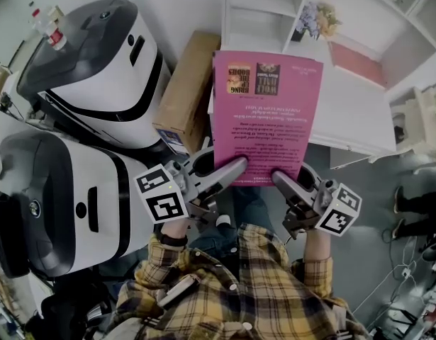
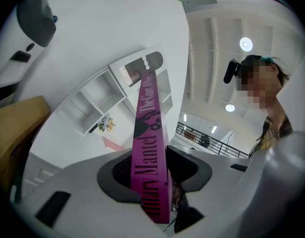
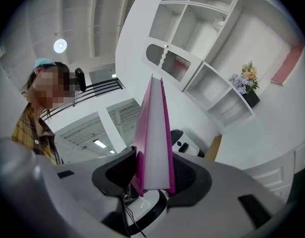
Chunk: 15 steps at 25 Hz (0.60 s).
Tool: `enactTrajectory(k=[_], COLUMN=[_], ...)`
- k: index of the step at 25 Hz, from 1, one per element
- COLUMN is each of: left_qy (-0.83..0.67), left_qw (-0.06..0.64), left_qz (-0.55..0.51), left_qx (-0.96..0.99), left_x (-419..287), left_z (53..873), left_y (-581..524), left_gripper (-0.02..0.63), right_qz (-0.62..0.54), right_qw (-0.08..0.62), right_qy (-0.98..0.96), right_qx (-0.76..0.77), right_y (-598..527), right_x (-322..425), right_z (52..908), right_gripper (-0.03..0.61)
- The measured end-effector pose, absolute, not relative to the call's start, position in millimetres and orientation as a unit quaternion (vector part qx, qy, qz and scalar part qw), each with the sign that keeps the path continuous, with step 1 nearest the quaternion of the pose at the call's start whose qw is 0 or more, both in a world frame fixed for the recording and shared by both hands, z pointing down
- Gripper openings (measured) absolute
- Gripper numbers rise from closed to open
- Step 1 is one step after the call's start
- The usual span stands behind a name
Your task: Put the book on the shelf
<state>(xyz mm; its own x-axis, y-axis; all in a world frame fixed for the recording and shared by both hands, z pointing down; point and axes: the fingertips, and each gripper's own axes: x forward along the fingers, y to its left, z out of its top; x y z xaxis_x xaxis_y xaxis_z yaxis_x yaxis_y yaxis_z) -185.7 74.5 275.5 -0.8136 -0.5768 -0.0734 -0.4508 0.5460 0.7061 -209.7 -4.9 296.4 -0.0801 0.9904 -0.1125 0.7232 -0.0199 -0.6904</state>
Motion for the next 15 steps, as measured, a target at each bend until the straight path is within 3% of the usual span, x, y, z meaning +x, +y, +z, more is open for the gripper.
enactTrajectory(k=[6, 15], left_qy=[-0.865, -0.877], left_qw=[0.111, 0.08], left_qz=[-0.395, -0.371], left_qx=[0.288, 0.296], left_x=[-183.8, -185.2], left_z=[277.4, 275.0], left_y=[72.7, 74.9], left_gripper=[0.173, 0.174], right_qz=[0.324, 0.31], right_qw=[0.247, 0.214], right_qy=[-0.667, -0.667], right_qx=[-0.624, -0.643], right_y=[-7.6, -4.1], right_x=[-205.0, -208.3], right_z=[298.9, 296.8], right_gripper=[0.195, 0.195])
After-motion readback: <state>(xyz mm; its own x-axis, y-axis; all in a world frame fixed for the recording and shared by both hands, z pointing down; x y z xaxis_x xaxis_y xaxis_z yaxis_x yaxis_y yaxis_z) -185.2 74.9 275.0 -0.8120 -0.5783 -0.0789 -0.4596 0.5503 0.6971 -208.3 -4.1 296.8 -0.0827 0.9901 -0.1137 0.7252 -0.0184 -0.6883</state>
